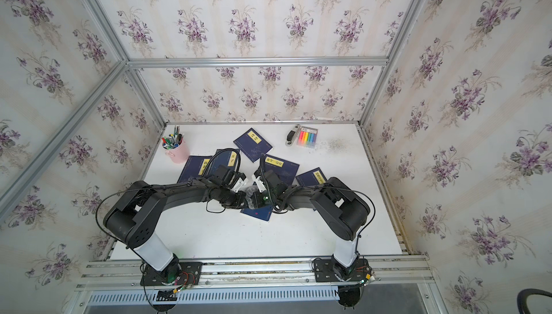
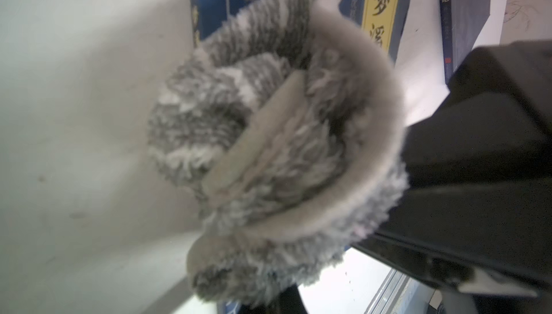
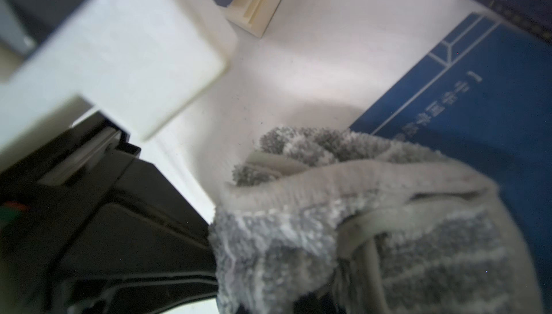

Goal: Wipe the cover of the book
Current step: Wipe the dirt from the cover of the book.

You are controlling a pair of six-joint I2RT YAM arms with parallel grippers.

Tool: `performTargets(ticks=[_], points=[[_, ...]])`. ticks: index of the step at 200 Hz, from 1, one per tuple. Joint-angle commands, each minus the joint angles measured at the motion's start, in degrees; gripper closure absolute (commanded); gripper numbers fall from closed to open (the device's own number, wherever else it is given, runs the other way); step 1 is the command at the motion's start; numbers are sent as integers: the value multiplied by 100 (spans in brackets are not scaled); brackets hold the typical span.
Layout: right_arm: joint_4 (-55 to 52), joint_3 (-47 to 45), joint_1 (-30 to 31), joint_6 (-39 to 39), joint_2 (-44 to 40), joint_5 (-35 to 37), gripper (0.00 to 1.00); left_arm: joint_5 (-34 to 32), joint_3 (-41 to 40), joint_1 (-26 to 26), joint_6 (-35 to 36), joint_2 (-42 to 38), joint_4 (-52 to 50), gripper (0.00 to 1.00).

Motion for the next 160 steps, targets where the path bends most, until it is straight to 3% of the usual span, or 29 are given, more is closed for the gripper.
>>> performTargets(ticks=[1, 53, 103, 130, 160], points=[[-677, 27, -322, 58, 207, 1, 100, -1047, -76, -3, 32, 114, -344, 100], [-867, 1016, -1125, -20, 871, 267, 100, -1077, -80, 3, 41, 81, -361, 100], [-780, 706, -1124, -23, 658, 215, 100, -1069, -30, 17, 38, 183, -405, 100], [-871, 322, -930, -160, 363, 40, 100, -1085, -20, 13, 37, 189, -423, 100], [-825, -141, -231, -191, 99, -265, 100, -1158, -65, 18, 15, 131, -373, 100]])
